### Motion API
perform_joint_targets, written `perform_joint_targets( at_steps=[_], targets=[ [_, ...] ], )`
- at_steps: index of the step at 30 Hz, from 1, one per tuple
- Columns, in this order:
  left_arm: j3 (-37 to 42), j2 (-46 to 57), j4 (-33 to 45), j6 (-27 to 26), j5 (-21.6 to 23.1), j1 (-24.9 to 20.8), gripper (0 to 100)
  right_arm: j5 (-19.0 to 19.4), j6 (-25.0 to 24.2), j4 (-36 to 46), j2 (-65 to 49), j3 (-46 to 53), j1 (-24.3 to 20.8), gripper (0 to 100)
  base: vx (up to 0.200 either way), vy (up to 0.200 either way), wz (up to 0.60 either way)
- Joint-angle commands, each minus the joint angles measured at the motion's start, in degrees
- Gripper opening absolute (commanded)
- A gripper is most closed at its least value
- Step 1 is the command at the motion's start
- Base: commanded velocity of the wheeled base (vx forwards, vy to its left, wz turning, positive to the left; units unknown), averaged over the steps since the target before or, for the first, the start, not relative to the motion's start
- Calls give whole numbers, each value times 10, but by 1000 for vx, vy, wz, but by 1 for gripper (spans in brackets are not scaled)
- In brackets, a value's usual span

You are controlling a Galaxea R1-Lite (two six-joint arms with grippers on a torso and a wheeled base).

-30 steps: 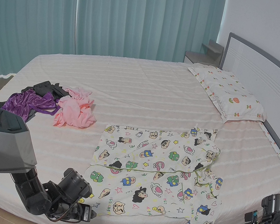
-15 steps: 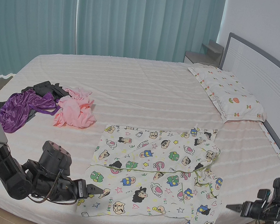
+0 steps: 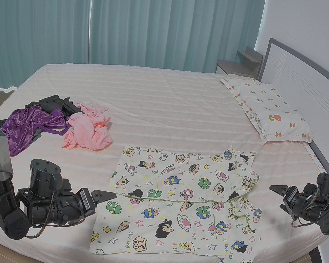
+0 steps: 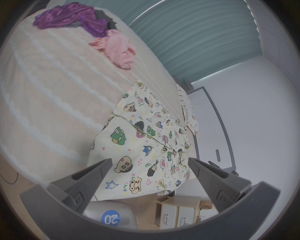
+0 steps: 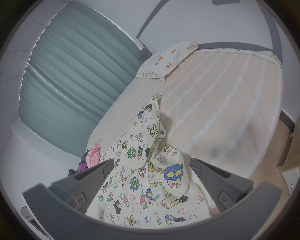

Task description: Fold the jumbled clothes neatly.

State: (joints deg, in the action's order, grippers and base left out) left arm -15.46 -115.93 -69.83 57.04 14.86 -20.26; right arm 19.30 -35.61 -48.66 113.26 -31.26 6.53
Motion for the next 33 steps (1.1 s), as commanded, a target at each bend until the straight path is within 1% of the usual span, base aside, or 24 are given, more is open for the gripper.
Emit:
perform_joint_targets(
  at_steps=[1, 5, 12, 22, 23, 27, 28, 30, 32, 33],
  targets=[
    [6, -2, -2, 11, 0, 1, 100, 0, -2, -2, 30, -1, -6, 100, 0, 0, 0],
    [3, -3, -2, 11, 1, -1, 100, 0, -2, -3, 30, 1, -19, 100, 0, -200, 0],
    [3, -3, -2, 11, 0, -13, 100, 0, -3, -12, 33, -3, -19, 100, 0, -200, 0],
    [2, -3, -2, 11, 0, -14, 100, -1, -5, -31, 39, -6, -19, 100, 0, -200, 0],
    [2, -3, -2, 10, -1, -14, 100, -2, -5, -35, 44, -6, -21, 100, 0, 0, 0],
    [2, -2, -3, 10, -4, -14, 100, -26, -5, -57, 63, -7, -35, 100, 0, 0, 0],
    [1, -2, -3, 11, -15, -14, 100, -44, -5, -74, 75, -8, -42, 100, 0, 0, 0],
    [1, -2, -3, 11, -26, -14, 100, -55, -5, -88, 82, -8, -52, 100, 0, 0, 0],
    [4, 1, -4, 11, -25, -14, 100, -73, -3, -103, 89, -8, -79, 100, 0, 0, 0],
    [4, 1, -4, 11, -25, -14, 100, -74, -3, -103, 90, -9, -81, 100, 0, 0, 0]
  ],
)
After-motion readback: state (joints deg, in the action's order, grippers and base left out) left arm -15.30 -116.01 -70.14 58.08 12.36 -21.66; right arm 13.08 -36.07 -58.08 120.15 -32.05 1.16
